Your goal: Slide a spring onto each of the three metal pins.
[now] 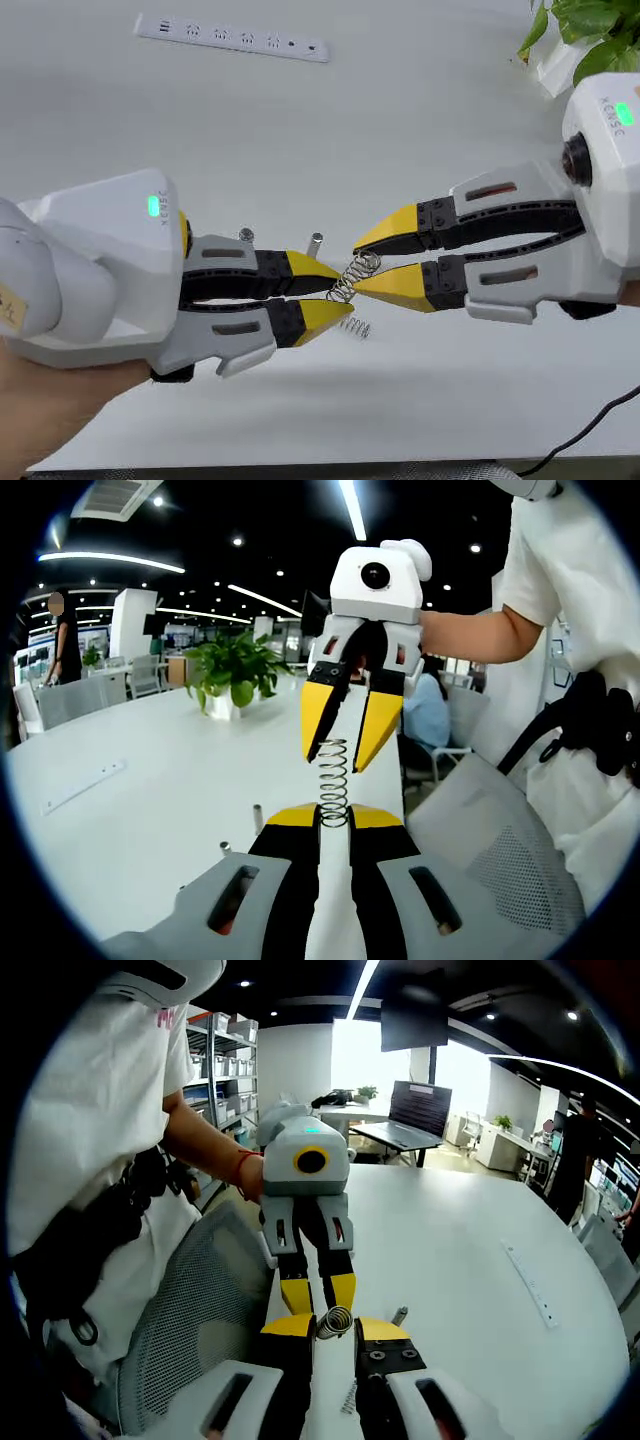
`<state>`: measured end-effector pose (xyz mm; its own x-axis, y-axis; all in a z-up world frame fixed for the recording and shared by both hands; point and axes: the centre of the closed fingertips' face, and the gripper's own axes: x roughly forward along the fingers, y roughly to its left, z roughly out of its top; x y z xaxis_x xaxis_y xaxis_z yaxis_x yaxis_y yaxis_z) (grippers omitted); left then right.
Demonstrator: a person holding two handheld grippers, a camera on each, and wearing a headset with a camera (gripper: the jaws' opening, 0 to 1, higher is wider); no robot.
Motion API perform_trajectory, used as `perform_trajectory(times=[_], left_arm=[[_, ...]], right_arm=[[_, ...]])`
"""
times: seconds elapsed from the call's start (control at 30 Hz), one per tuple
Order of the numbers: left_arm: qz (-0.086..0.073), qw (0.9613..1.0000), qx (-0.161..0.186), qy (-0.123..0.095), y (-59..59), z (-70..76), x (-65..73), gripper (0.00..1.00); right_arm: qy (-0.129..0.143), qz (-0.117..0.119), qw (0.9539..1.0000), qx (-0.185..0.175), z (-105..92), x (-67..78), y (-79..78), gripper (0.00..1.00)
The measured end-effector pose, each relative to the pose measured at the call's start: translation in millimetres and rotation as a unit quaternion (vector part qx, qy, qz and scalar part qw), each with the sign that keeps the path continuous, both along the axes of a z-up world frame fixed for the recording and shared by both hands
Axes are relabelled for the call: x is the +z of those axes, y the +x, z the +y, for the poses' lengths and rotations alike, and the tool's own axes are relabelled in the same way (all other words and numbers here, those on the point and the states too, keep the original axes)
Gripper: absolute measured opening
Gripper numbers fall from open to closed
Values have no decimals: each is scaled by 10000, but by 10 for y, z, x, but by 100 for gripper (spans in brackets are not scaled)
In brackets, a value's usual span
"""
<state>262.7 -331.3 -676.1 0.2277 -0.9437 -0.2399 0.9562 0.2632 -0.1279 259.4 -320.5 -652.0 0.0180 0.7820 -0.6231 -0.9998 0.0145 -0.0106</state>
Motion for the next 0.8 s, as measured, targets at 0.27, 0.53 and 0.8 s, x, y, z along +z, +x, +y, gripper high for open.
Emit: perform_trajectory(times=[0.27, 0.53, 0.8], left_arm=[[-41, 9999, -103, 19, -31, -23, -5, 6], [-72, 9998, -188, 37, -36, -60, -26, 6], [-70, 9998, -198, -10, -27, -67, -24, 6]], right_arm=[[-690, 16, 9938, 876, -43, -31, -22, 15], [-1366, -21, 9751, 1744, -28, -135, -87, 13], [-1711, -30, 9607, 2186, -8, -172, -106, 11]])
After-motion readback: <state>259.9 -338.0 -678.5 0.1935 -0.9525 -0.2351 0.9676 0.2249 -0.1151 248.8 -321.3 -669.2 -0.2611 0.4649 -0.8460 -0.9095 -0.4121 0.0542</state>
